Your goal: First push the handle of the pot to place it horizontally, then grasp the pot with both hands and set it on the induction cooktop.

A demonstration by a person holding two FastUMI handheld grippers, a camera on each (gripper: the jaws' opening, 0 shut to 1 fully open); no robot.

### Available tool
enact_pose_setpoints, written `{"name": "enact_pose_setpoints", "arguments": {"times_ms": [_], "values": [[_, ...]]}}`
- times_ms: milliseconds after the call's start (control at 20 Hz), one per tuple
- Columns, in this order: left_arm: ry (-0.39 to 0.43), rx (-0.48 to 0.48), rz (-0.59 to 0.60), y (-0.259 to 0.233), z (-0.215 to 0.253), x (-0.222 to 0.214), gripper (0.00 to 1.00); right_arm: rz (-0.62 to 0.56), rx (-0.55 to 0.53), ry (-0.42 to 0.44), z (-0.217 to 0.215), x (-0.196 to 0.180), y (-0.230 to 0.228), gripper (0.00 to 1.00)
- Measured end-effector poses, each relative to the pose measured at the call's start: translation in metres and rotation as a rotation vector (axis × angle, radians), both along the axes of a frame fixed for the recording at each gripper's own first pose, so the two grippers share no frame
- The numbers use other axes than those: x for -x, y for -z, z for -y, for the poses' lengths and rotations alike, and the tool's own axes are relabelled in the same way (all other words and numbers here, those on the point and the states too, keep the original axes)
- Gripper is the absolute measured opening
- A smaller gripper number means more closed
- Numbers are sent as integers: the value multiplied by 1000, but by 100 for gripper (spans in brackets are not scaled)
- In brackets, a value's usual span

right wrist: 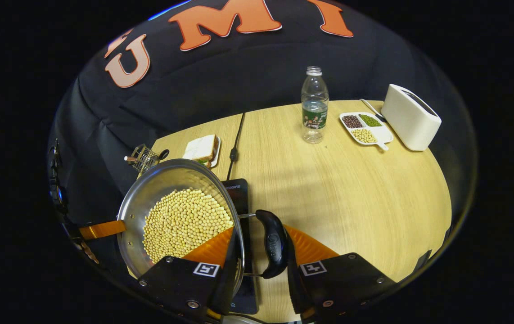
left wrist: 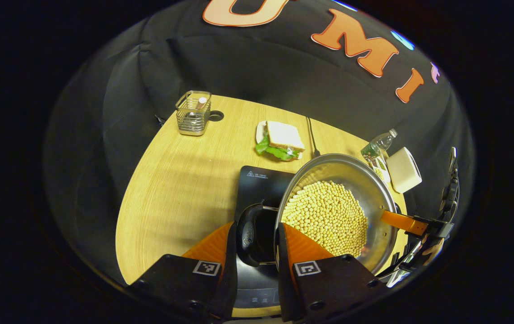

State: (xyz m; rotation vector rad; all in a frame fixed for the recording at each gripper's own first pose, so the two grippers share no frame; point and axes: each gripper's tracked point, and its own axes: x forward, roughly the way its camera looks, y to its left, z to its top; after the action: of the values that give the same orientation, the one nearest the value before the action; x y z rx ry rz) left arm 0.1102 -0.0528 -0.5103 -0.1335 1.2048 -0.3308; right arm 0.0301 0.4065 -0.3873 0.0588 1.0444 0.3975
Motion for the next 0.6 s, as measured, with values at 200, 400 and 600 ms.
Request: {"name": "enact_pose_setpoints", "arguments": {"times_ms": [200, 400, 600], "values": [[-3, -11, -11, 3, -13, -4, 46, -3, 6, 0, -18, 7, 20, 51], [9, -14, -28, 3, -8, -3, 46, 1, 24, 9, -23, 8, 28, 54], [11, 1, -24, 0, -9, -8, 46, 14, 46, 28, -20, 11, 31, 58]]}}
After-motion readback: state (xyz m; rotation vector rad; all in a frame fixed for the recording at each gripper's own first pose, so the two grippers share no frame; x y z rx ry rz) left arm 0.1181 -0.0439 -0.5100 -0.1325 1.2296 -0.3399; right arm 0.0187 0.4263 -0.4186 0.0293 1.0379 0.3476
